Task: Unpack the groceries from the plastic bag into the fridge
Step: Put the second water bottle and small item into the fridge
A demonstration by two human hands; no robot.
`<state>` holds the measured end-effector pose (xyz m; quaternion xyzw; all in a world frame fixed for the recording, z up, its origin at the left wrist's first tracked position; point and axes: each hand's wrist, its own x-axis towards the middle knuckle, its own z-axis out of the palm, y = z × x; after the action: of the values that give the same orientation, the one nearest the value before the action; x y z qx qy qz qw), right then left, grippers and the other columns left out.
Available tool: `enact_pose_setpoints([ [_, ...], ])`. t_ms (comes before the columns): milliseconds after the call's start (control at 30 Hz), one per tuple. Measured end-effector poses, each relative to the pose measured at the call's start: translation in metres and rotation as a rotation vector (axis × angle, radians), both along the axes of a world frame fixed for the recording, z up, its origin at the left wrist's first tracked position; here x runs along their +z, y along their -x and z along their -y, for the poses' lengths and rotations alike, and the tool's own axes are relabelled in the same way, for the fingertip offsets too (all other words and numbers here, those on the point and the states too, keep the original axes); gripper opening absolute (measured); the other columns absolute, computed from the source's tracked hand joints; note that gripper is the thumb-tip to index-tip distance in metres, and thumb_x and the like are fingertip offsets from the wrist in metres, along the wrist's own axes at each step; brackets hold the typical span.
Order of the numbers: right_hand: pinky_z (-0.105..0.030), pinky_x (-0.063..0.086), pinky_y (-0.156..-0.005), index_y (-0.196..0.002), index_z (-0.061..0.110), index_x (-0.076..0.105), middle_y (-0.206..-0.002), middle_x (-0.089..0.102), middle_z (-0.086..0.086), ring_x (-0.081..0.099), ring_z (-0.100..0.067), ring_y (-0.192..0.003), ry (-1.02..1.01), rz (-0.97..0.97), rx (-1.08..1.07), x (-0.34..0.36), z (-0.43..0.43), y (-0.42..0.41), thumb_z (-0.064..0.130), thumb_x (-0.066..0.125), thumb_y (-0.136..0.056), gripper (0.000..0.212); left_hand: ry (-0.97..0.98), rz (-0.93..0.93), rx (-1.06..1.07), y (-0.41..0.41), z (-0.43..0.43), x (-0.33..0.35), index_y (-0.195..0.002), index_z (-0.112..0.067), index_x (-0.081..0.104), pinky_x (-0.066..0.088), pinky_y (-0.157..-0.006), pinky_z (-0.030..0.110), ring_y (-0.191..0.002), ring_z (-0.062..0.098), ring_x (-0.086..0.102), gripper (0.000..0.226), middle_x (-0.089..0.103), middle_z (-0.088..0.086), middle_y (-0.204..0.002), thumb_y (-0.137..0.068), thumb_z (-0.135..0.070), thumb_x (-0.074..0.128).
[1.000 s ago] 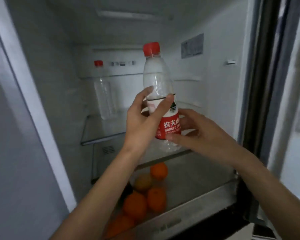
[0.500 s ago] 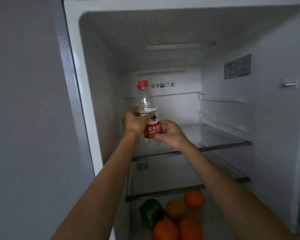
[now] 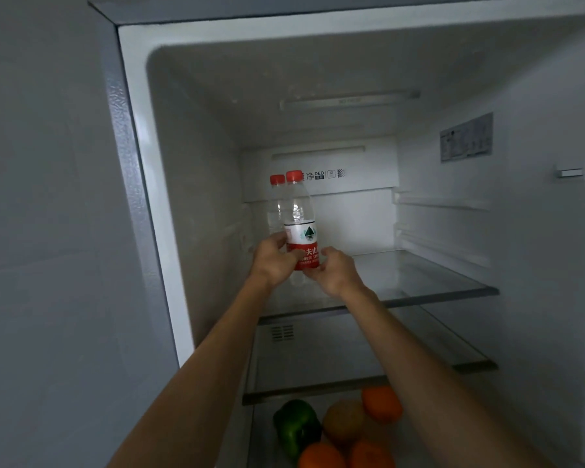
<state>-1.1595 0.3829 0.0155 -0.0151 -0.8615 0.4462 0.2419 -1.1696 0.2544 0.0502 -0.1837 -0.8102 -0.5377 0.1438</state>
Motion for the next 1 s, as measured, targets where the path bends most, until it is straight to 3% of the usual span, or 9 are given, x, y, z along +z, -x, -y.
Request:
enact_pose_setpoints([
  [100,-0.029,0.046,-0.087,-0.126,0.002,0.053,-0.121,0.064,-0.015,0.061,-0.027,-0.109,-0.061,0.042,0.006,0.006,-0.004,-0.015,0.022,0.070,-0.086,0.048,0.073,-0.053,0.047,-0.017,-0.001,0.008,-0.135,-0.004,0.051,0.046,-0.092,0.027,-0.107,0.014,0.053,0.046,0.059,0.009,-0.124,-0.091,-0.005,0.062],
  [200,-0.029,0.048,-0.093,-0.125,0.007,0.059,-0.120,0.066,-0.010,0.062,-0.023,-0.110,-0.083,-0.037,0.043,0.011,-0.013,-0.047,0.017,0.069,-0.087,0.040,0.215,-0.258,0.093,-0.049,-0.001,0.000,-0.131,-0.009,0.054,0.047,-0.088,0.024,-0.109,0.022,0.064,0.043,0.066,0.010,-0.122,-0.089,-0.010,0.063],
  [400,-0.017,0.051,-0.090,-0.113,0.017,0.069,-0.107,0.072,0.007,0.066,-0.001,-0.099,-0.082,-0.254,0.151,-0.027,-0.042,-0.146,0.012,0.067,-0.089,0.025,0.298,-0.619,-0.218,-0.143,0.017,-0.079,-0.127,-0.017,0.059,0.048,-0.093,0.020,-0.110,0.003,0.059,0.038,0.062,-0.005,-0.119,-0.090,-0.011,0.063],
  [533,-0.011,0.046,-0.089,-0.112,0.021,0.069,-0.109,0.069,0.013,0.064,0.000,-0.101,-0.135,-0.267,0.106,-0.092,-0.059,-0.208,0.014,0.064,-0.092,0.022,0.384,-0.549,-0.369,-0.177,0.029,-0.146,-0.125,-0.023,0.060,0.048,-0.095,0.026,-0.116,0.005,0.058,0.032,0.058,-0.012,-0.125,-0.093,-0.021,0.061],
  [667,-0.007,0.021,-0.109,-0.134,0.036,0.046,-0.140,0.040,0.027,0.034,0.008,-0.133,-0.261,-0.106,0.080,-0.162,-0.061,-0.248,0.040,0.050,-0.098,0.036,0.562,-0.577,-0.377,-0.188,0.036,-0.201,-0.134,-0.027,0.054,0.050,-0.093,0.028,-0.119,0.010,0.057,0.045,0.050,-0.012,-0.138,-0.093,-0.042,0.062],
  [733,-0.015,0.001,-0.118,-0.147,0.034,0.030,-0.157,0.015,0.024,0.007,0.001,-0.147,-0.428,-0.040,-0.002,-0.188,-0.060,-0.259,0.049,0.042,-0.099,0.052,0.599,-0.652,-0.352,-0.190,0.037,-0.212,-0.132,-0.023,0.057,0.048,-0.095,0.029,-0.115,0.015,0.058,0.042,0.054,-0.007,-0.133,-0.093,-0.040,0.063],
  [800,-0.033,-0.008,-0.121,-0.152,0.029,0.021,-0.163,0.002,0.009,-0.007,-0.012,-0.150,-0.635,-0.016,-0.137,-0.204,-0.059,-0.262,0.056,0.036,-0.098,0.062,0.576,-0.709,-0.315,-0.188,0.035,-0.215,-0.128,-0.020,0.059,0.049,-0.094,0.032,-0.111,0.017,0.060,0.042,0.057,-0.004,-0.128,-0.090,-0.035,0.069],
  [867,-0.043,-0.007,-0.120,-0.152,0.024,0.024,-0.164,0.001,-0.001,-0.004,-0.021,-0.151,-0.733,-0.027,-0.208,-0.210,-0.059,-0.257,0.058,0.034,-0.097,0.066,0.577,-0.733,-0.307,-0.184,0.030,-0.217,-0.126,-0.021,0.057,0.049,-0.094,0.031,-0.109,0.017,0.060,0.043,0.056,-0.004,-0.126,-0.088,-0.035,0.070],
  [1000,-0.048,0.004,-0.119,-0.152,0.020,0.027,-0.164,0.003,-0.005,0.002,-0.024,-0.151,-0.765,-0.046,-0.202,-0.212,-0.068,-0.235,0.059,0.030,-0.096,0.069,0.637,-0.691,-0.264,-0.168,0.026,-0.217,-0.129,-0.024,0.057,0.044,-0.101,0.029,-0.116,0.015,0.055,0.046,0.053,-0.004,-0.133,-0.090,-0.047,0.064],
])
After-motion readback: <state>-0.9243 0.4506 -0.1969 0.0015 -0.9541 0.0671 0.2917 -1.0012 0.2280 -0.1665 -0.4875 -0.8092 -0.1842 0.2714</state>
